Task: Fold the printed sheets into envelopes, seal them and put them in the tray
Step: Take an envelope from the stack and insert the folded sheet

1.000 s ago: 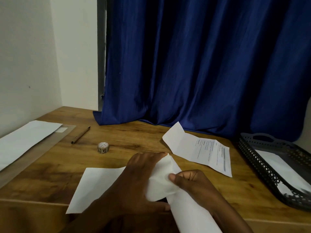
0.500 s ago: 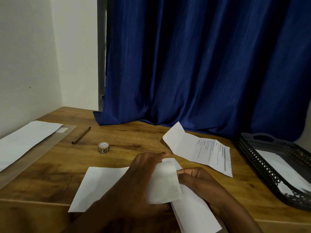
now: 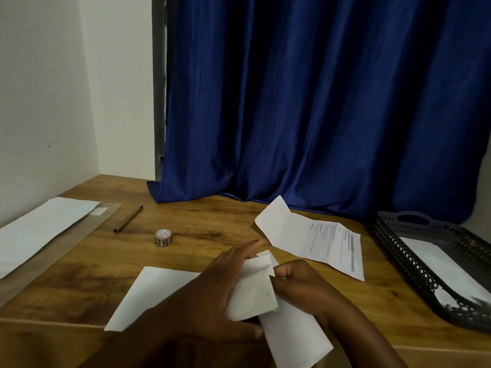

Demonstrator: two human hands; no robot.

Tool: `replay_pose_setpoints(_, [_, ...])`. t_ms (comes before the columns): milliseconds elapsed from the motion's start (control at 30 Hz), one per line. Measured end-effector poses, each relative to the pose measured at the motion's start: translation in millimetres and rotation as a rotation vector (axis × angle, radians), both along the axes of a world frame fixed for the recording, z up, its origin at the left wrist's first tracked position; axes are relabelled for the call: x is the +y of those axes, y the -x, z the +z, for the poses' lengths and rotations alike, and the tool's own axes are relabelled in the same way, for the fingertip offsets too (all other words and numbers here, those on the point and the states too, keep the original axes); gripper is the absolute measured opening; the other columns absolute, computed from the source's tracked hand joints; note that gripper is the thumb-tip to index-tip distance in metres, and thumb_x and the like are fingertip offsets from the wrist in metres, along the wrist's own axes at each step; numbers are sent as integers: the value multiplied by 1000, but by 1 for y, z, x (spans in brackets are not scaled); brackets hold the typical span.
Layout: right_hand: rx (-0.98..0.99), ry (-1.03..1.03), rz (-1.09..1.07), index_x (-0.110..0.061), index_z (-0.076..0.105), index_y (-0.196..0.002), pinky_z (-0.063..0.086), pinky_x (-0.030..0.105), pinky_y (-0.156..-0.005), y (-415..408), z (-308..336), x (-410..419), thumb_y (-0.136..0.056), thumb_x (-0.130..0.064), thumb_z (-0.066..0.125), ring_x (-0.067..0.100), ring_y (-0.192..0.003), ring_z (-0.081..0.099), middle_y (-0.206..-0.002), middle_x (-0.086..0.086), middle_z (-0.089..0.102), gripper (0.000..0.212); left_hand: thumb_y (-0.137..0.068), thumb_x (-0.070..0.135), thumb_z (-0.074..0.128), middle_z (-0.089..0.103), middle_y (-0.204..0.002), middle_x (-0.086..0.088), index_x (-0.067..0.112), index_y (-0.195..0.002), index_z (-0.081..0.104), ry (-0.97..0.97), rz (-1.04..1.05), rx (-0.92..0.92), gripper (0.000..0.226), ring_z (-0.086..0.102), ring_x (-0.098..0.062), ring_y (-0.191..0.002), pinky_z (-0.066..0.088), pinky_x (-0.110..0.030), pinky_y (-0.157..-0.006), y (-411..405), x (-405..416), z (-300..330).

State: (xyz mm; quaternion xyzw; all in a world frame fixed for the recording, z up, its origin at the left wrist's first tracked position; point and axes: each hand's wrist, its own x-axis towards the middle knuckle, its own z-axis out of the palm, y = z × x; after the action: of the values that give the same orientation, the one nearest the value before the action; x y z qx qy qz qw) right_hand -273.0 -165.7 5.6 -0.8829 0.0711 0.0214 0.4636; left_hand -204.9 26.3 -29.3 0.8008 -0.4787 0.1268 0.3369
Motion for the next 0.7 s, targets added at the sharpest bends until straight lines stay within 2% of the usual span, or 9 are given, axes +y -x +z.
replay_pose_setpoints(100, [7, 11, -8, -26, 79, -74, 56, 20, -65, -1, 0, 5, -84, -48, 74, 8, -73, 73, -79, -9, 78, 25, -77, 68, 71, 21, -154, 24, 49, -152, 12, -165, -74, -52, 97, 26, 2, -138, 31, -22, -111, 9, 10, 11])
replay_pose_setpoints(133, [3, 17, -20, -31, 76, -69, 53, 15, -60, -2, 0, 7, -84, -48, 75, 5, -69, 71, -75, -11, 76, 24, -75, 67, 74, 20, -152, 25, 49, -153, 4, -219, -52, -154, 106, 25, 3, -137, 29, -24, -111, 12, 9, 15])
replay_pose_setpoints(267, [-2, 21, -126, -32, 70, -75, 50, 19, -59, -3, 0, 9, -76, -61, 75, 7, -69, 69, -73, -11, 73, 30, -73, 65, 76, 12, -148, 40, 55, -152, -2, -142, -104, -110, 111, 22, 12, -135, 25, -13, -106, 15, 14, 16])
replay_pose_setpoints(333, [-14, -28, -102, -30, 75, -72, 53, 22, -60, 0, 0, 11, -71, -68, 74, 7, -69, 72, -75, -13, 76, 38, -73, 69, 74, 20, -149, 36, 50, -153, 13, -33, -84, -30, 102, 28, 10, -137, 32, -9, -104, 5, 2, 7])
replay_pose_setpoints(400, [-41, -47, -89, -28, 79, -73, 54, 24, -63, 2, -1, 12, -60, -77, 70, 8, -70, 73, -77, -10, 77, 52, -76, 71, 69, 41, -149, 14, 34, -144, 43, -22, -61, -64, 82, 40, -7, -141, 40, -25, -112, 4, 9, -11])
replay_pose_setpoints(433, [-60, -29, -97, -25, 79, -76, 54, 25, -64, 2, -2, 12, -53, -81, 67, 9, -71, 73, -78, -8, 77, 62, -70, 76, 69, 43, -150, 10, 30, -145, 43, -14, -39, -15, 92, 41, -12, -141, 39, -32, -114, 6, 11, -18])
replay_pose_setpoints(500, [-91, 17, -119, -15, 78, -82, 52, 28, -64, 1, -5, 13, -48, -85, 61, 15, -74, 73, -78, -2, 76, 79, -59, 79, 76, 33, -149, 28, 45, -154, 19, -16, -118, 36, 116, 41, 3, -135, 42, -19, -107, -1, 5, -22])
replay_pose_setpoints(600, [-112, 68, -164, -11, 75, -79, 52, 31, -63, -1, -6, 13, -48, -85, 58, 16, -71, 72, -73, 0, 74, 83, -77, 58, 75, 32, -135, 39, 58, -145, 22, 20, -67, 212, 86, 38, 10, -128, 38, -11, -106, 2, 3, -12])
replay_pose_setpoints(700, [-105, 112, -182, -15, 77, -80, 59, 39, -72, 1, -3, 14, -48, -86, 57, 13, -70, 72, -74, -4, 75, 80, -67, 61, 77, 7, -132, 59, 68, -142, -6, -60, -37, 100, 112, 18, 28, -127, 28, 0, -91, 9, 8, -5])
